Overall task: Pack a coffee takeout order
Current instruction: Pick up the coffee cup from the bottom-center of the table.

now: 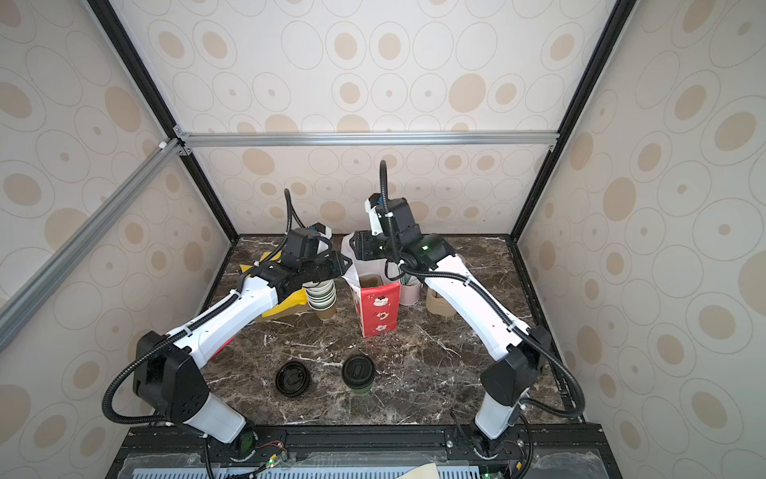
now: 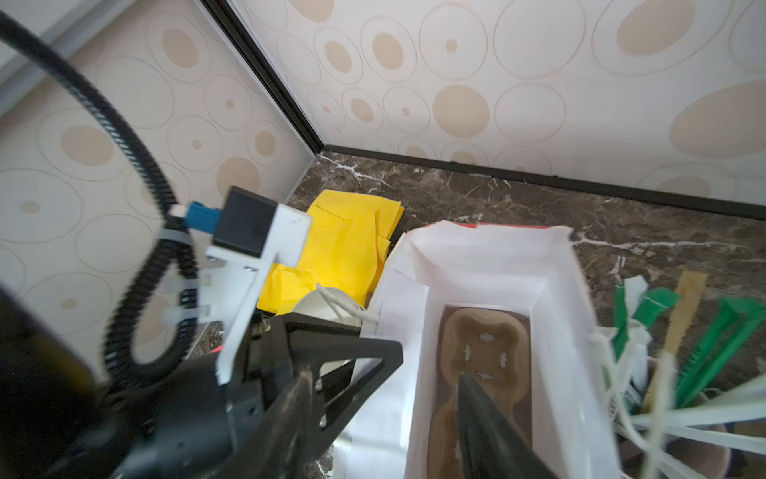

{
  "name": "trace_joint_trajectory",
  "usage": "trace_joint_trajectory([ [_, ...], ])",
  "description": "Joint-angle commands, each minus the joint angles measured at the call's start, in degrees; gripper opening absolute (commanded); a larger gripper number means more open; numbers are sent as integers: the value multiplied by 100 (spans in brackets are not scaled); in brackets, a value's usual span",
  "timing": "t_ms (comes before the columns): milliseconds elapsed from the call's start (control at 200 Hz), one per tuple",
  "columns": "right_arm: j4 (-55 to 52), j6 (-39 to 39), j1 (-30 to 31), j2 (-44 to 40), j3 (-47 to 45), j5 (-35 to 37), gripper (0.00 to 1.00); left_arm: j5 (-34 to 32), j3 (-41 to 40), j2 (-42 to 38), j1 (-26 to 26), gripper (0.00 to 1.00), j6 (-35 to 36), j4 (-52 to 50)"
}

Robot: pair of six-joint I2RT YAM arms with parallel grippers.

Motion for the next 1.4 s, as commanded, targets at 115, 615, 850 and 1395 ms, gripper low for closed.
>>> trace_joint_trajectory([
  [115,-1359,209,-52,-675,-522,1711,57,-178,-76,-398,-21,42,274,142],
  [615,-3177,598,-91,-779,139,844,62,-1028,240,-1645,-1,99,1326,-393],
  [850,-3813,903,410,-1026,193,800,59,-1496,-364,-2660,94,99,816,-759],
  [1395,-4798,4322,3117,-201,61,2101,63,-2323,-2542,-4514,304,96,-1220,-987],
])
